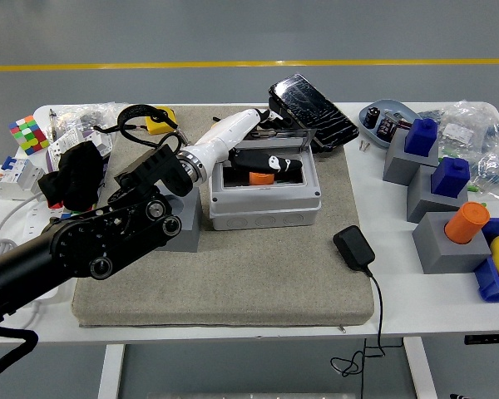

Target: Fetch the battery,place it into the box,close the lid of the box

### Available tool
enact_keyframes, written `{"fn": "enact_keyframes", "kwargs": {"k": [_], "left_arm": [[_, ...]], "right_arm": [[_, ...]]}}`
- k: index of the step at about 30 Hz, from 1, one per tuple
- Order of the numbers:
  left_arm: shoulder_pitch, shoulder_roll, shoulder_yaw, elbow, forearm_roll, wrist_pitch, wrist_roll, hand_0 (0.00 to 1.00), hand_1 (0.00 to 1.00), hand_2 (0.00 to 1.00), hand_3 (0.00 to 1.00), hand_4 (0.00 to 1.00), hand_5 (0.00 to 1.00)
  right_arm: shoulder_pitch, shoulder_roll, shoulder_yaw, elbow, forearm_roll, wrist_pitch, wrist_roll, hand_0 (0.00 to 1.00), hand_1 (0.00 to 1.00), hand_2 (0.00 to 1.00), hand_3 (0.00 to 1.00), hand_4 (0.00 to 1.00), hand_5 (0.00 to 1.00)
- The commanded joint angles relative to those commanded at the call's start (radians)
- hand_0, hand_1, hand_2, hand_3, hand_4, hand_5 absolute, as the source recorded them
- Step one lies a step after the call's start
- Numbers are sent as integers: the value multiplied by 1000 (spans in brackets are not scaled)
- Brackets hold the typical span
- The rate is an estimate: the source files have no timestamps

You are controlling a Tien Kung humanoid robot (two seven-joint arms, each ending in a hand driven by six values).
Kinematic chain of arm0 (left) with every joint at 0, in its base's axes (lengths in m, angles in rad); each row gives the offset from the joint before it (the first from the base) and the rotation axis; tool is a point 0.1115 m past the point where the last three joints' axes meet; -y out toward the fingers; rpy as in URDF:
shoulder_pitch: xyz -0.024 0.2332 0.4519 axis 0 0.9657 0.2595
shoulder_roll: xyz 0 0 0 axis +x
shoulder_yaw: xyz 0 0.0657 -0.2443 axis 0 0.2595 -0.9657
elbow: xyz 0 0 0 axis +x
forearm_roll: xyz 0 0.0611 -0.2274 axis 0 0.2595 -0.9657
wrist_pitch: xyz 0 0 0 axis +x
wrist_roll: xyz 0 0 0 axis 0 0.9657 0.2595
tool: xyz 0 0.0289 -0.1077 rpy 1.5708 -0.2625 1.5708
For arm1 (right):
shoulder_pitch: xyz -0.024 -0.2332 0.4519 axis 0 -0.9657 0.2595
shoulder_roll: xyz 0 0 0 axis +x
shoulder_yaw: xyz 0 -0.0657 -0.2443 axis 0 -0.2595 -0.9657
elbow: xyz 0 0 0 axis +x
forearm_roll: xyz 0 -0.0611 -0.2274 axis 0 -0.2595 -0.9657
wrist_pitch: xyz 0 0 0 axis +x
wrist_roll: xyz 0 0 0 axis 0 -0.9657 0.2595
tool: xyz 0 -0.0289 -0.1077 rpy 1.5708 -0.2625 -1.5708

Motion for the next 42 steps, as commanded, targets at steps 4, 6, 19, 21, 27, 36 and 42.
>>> {"fn": "enact_keyframes", "kwargs": {"k": [4, 6, 19, 21, 27, 36, 42], "left_arm": [[12, 10, 20, -36, 12, -21, 23, 682, 784, 743, 748, 998, 529], [18, 10, 31, -39, 12, -27, 29, 680, 789, 742, 744, 998, 532], [65, 19, 6, -103, 17, -31, 32, 677, 790, 740, 743, 998, 534], [89, 27, -41, -144, 29, -24, 26, 677, 790, 740, 743, 998, 534], [172, 60, -171, -237, 24, 28, -26, 674, 782, 737, 741, 998, 536], [364, 109, -439, -328, -156, 112, -165, 610, 743, 709, 718, 998, 532], [483, 161, -598, -350, -318, 153, -252, 564, 708, 679, 684, 998, 516]], "right_arm": [[0, 1, 1, 0, 1, 0, 0, 665, 665, 673, 549, 899, 494], [0, 1, 0, 0, 0, 0, 0, 665, 665, 673, 549, 899, 494], [-5, 3, 1, 0, -4, 0, -1, 666, 665, 673, 550, 901, 496], [-7, 3, 3, -1, -4, 0, -1, 666, 665, 673, 550, 901, 496], [-7, 4, 11, -1, -7, 1, 0, 666, 665, 673, 550, 900, 496], [-2, 6, 12, -12, -1, 3, 0, 666, 664, 673, 549, 900, 497], [8, 2, 17, -29, 16, 2, 1, 666, 665, 673, 550, 901, 496]]}}
